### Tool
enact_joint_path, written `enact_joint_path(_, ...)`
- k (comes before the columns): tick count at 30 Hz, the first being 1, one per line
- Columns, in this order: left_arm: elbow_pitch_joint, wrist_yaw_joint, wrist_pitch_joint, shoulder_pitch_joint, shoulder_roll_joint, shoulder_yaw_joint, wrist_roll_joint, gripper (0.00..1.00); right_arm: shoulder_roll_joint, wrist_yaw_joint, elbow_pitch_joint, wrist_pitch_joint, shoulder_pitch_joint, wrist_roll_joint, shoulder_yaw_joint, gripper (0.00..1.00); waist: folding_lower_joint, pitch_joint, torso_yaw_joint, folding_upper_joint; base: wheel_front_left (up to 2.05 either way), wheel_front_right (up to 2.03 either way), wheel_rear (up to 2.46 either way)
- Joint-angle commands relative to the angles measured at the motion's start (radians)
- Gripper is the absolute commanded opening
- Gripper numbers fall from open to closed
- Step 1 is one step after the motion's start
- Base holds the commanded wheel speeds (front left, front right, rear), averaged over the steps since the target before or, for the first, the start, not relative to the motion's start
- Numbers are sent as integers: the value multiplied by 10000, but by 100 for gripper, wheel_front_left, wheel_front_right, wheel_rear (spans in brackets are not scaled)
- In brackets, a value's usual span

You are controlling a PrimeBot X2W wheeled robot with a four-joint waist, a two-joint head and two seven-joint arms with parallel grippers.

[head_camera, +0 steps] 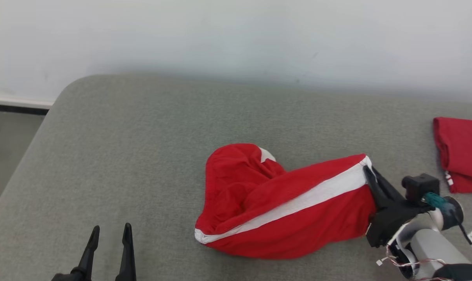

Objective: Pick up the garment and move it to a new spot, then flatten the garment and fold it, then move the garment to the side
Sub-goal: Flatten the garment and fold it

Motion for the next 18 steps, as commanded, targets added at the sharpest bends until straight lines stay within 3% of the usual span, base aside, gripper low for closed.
enact_joint_path(1, -1, 11, -30, 173, -1, 27, -15, 100, -190, -25, -590, -49, 324, -14, -174, 0, 0, -215, -363, -1, 0, 0, 0)
enact_joint_path(11, 10, 11, -32, 397, -62, 133, 18, 100, -608, -25, -3812, -50, 3143, -267, -976, 0, 0, -407, -1012, -1, 0, 0, 0)
enact_joint_path(18, 30, 11, -30, 509, -92, 151, 50, 100, -112, -25, -4527, 23, 4875, -271, -1639, 0, 0, -460, -1300, -1, 0, 0, 0)
